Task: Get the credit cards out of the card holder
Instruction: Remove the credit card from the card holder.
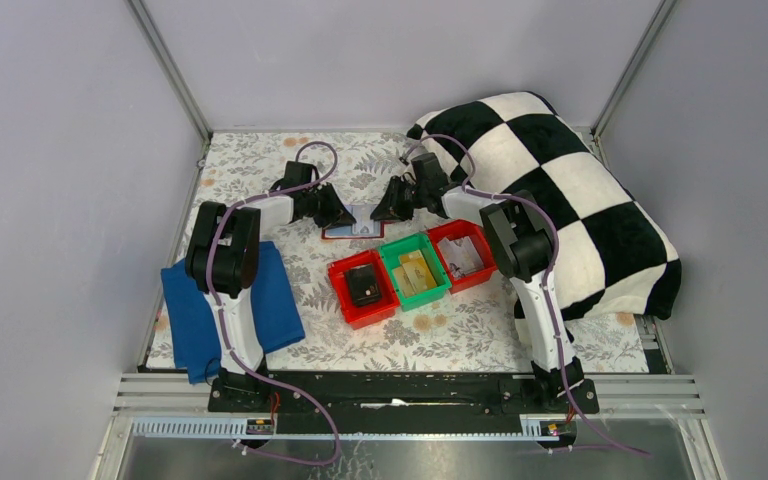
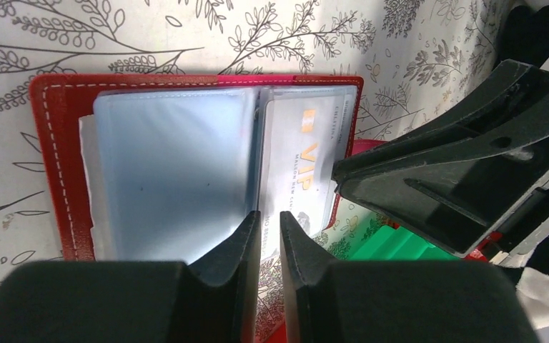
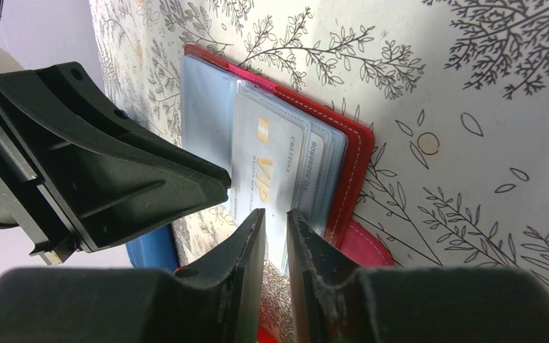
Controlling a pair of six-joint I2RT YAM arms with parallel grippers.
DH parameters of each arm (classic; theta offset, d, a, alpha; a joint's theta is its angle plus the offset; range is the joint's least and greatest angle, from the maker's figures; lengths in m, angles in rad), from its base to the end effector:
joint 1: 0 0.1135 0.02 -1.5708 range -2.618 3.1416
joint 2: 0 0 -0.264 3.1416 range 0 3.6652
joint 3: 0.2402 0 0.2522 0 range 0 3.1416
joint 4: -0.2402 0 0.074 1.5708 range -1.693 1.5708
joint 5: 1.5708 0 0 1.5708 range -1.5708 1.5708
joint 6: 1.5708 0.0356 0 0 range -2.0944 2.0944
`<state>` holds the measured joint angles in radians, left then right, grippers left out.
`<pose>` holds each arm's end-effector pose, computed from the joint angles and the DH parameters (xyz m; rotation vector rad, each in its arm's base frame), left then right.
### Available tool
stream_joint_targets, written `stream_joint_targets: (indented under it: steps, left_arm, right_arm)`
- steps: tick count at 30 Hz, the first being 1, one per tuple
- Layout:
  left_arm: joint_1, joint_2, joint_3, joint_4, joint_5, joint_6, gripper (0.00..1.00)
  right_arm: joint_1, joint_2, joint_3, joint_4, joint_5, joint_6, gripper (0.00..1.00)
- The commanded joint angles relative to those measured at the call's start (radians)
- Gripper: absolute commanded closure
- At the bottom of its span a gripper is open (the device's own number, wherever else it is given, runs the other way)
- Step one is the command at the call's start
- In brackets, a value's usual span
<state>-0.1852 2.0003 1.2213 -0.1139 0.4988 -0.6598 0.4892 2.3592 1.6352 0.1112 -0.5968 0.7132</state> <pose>0.4022 -0.0927 0.1421 -0.3779 2.5392 -0.9636 0.4453 0.2597 0.1228 -0.1104 2.3786 1.2871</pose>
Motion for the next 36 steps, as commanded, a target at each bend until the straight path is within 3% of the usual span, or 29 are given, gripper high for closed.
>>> stream_joint_targets:
  steps: [1, 19, 27, 31, 36]
  left_arm:
    - [0.004, -0.011, -0.009, 0.062, 0.043, -0.006, 0.82]
    - [0.004, 0.021, -0.006, 0.047, 0.024, 0.009, 0.78]
    - [0.004, 0.039, -0.009, 0.052, 0.021, 0.005, 0.86]
    - [0.005, 0.049, -0.012, 0.073, 0.043, -0.006, 1.00]
    - [0.008, 0.040, -0.017, 0.063, 0.020, 0.003, 1.00]
  right_arm:
    - [0.016, 0.031, 0.035, -0.005, -0.020, 0.003, 0.75]
    - [0.016, 0.030, 0.028, -0.005, -0.024, -0.001, 0.75]
    - [0.016, 0.028, 0.025, -0.003, -0.025, 0.000, 0.75]
    - [0.016, 0.027, 0.023, -0.004, -0.026, -0.001, 0.75]
    - [0.017, 0.025, 0.020, -0.005, -0.025, -0.004, 0.75]
